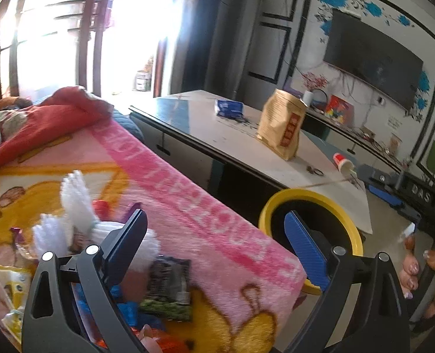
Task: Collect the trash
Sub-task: 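Move both tools back over the trash pile on the bed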
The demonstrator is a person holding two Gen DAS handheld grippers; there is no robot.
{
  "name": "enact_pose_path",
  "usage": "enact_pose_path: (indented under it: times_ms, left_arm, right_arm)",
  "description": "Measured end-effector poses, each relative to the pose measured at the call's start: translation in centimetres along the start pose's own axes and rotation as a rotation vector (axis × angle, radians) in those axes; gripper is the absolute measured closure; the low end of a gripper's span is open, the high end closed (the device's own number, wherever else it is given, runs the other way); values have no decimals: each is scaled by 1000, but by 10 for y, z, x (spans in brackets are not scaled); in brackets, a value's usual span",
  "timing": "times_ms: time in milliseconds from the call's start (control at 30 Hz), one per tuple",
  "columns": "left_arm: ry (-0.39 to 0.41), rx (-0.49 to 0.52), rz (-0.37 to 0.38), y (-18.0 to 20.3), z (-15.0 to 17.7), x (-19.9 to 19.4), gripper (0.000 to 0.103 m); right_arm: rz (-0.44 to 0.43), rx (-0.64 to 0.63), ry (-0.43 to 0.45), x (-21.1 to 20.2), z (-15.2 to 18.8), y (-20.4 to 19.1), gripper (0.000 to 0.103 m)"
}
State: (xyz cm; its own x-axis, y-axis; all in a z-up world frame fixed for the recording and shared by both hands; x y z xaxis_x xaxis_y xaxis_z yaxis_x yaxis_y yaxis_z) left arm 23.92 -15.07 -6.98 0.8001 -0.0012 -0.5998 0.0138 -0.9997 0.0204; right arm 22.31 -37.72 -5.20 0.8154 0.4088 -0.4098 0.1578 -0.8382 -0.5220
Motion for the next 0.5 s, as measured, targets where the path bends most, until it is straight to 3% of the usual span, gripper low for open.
enact_pose_path:
  times_ms: [500]
  left_arm:
    - [27, -123, -96, -78, -7, -14, 11]
  right_arm:
    - [-105, -110, -81, 12, 29, -69, 38]
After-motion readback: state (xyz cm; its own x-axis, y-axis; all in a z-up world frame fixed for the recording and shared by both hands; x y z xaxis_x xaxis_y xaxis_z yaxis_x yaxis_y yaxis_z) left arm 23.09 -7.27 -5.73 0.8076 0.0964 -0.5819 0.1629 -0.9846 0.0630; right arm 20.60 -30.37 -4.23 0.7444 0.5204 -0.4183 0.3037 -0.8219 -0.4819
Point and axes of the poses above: each gripper's, at about its wrist camera, not at the fingertips, and x roughly the way its jaws point, y to its right, z to its underside, the point moved 9 cm from there along x, roughly the way its jaws point, and after that the axes turned 15 degrees about -z, right-handed, at the moved point
